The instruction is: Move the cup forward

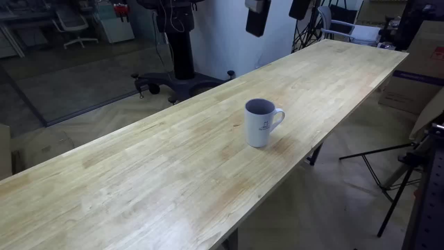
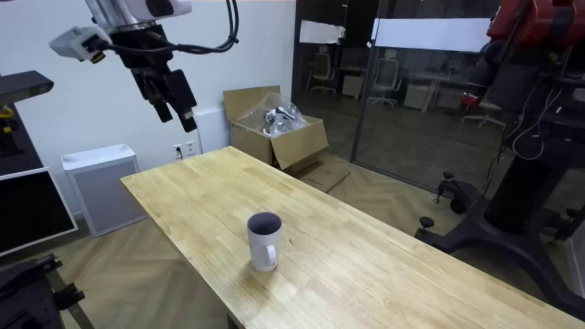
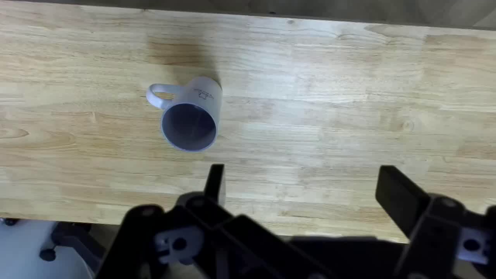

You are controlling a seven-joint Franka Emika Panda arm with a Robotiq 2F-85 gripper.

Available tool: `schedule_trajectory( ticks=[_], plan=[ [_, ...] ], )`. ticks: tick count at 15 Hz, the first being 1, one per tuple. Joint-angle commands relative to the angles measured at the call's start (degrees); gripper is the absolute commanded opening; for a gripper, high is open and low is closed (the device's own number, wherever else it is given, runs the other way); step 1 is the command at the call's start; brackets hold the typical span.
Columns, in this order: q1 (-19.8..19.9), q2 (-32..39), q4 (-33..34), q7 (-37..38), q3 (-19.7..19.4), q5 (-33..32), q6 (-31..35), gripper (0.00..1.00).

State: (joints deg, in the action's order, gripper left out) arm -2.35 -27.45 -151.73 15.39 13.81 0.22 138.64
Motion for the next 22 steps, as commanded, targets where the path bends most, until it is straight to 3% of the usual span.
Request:
schedule_trajectory(
  ticks=[1, 15, 19, 22],
  plan=[
    [-0.84, 0.06, 0.08, 0.38, -0.88, -0.58, -0.18, 1.0],
    [-0.2, 1.13, 0.43, 0.55, -1.19, -0.86, 1.6, 1.0],
    [-1.25, 7.22, 3.62, -9.64, -8.26, 2.75, 3.92, 1.0],
    [-3.08, 13.41, 8.56, -23.85, -16.39, 10.69, -2.21, 1.0]
  ],
)
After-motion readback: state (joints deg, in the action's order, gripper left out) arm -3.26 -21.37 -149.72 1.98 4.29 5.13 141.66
